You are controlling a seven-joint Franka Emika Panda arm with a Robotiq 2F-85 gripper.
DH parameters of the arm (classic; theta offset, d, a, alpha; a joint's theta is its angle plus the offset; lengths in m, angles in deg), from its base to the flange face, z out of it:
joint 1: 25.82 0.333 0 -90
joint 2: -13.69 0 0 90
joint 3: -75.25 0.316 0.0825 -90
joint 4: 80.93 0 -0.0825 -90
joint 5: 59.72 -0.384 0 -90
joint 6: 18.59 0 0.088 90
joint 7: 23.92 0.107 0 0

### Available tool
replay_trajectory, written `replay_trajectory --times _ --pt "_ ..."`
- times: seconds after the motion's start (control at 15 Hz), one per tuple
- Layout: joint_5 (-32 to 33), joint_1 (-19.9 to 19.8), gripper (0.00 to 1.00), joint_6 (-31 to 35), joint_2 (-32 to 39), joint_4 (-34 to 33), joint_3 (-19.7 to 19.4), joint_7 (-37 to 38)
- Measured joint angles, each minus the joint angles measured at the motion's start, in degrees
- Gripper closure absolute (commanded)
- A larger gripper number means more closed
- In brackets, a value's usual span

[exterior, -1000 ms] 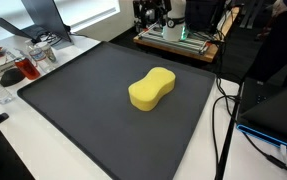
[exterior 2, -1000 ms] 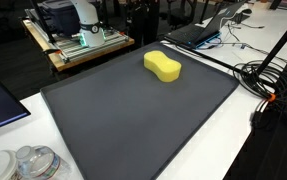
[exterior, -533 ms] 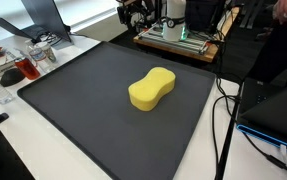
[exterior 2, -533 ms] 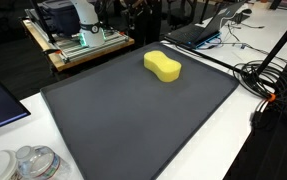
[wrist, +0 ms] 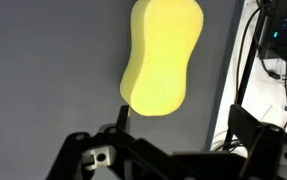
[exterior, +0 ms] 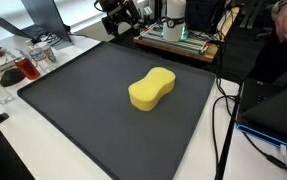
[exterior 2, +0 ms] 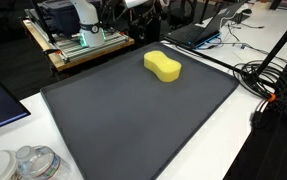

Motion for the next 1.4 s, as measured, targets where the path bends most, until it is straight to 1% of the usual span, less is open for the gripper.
replay_trajectory --times 0.33,0.6,1.07,1.4 --pt "0.3 -3.5 0.0 -7.1 9.4 -12.5 4.3 -0.9" --pt "3.6 -5.2 0.0 -11.7 16.7 -23.8 7.0 -0.8" --pt "17.2 -5.9 0.0 -21.8 28.8 -43.5 10.0 -0.6" --pt "24.5 -5.2 0.0 -26.2 35.5 -53.8 13.7 -5.1"
